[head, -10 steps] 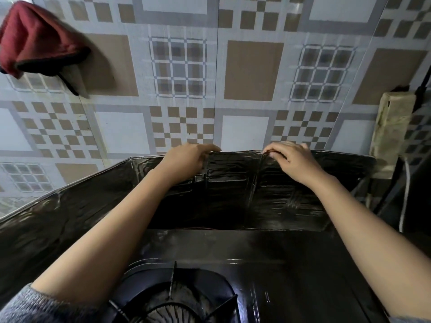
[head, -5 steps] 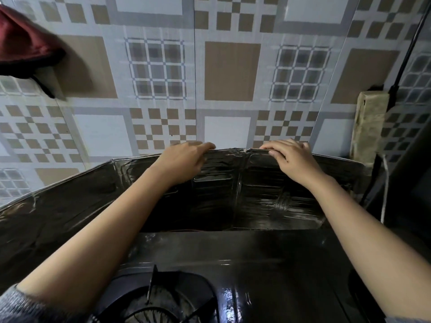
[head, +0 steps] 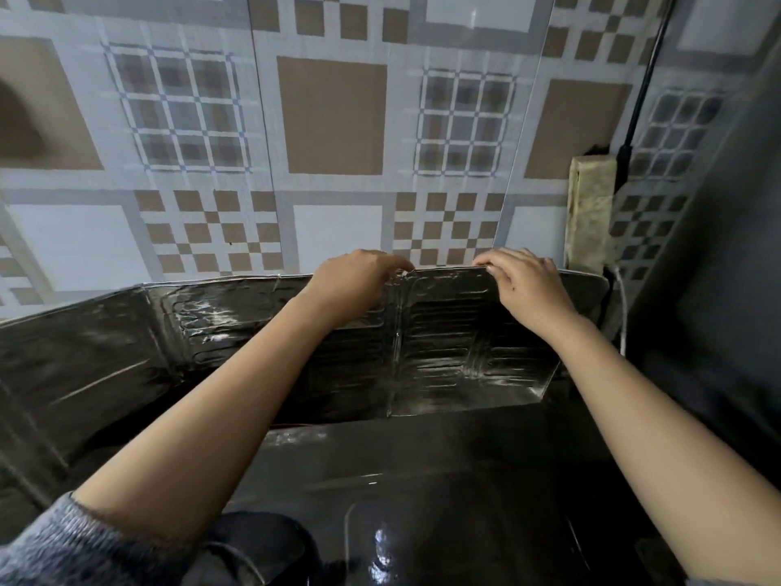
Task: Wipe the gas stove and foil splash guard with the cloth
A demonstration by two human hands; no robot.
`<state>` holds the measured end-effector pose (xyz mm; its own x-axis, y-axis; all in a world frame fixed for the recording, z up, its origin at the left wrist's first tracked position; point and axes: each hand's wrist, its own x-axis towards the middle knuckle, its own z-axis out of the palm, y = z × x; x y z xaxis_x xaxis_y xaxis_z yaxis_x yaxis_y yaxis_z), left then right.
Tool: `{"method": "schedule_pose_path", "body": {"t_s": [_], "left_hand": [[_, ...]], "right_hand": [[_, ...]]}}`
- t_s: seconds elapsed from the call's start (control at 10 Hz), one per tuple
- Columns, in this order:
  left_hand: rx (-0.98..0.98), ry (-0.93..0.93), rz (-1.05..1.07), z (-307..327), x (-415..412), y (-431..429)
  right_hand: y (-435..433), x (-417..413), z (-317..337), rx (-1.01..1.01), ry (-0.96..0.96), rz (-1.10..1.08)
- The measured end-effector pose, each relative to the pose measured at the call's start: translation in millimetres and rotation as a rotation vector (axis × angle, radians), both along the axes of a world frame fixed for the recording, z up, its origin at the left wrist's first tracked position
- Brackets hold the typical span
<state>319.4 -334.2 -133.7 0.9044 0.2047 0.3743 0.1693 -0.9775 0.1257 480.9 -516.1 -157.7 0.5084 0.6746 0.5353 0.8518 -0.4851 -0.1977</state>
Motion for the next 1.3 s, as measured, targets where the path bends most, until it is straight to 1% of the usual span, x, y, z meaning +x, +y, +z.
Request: {"method": "schedule_pose_path", "body": {"t_s": [0.2, 0.4, 0.6, 0.8, 1.0, 1.2, 1.3], "left_hand": [[0.022, -0.029, 0.0, -1, 3, -5], [0.014, -0.015, 0.009, 0, -1, 0], [0.007, -0.006, 0.012, 1, -3, 4], [-0.017, -0.013, 0.016, 1, -3, 3], [-0.039, 0.031, 0.005, 7, -5, -4], [-0.001, -0.007, -0.001, 17, -10, -18], [-0.001, 0.01, -0.002, 26, -18, -31]], "right_hand": [[0, 8, -5, 0.082, 0.004, 0.032], [4, 12, -6, 0.178, 0.014, 0.075], [6, 8, -6, 0.229, 0.024, 0.09], [4, 4, -3, 0.223, 0.07, 0.076], [-4, -9, 8, 0.144, 0.127, 0.051], [-21, -30, 23, 0.073, 0.19, -0.019], [-33, -43, 34, 0.069, 0.234, -0.065]]}}
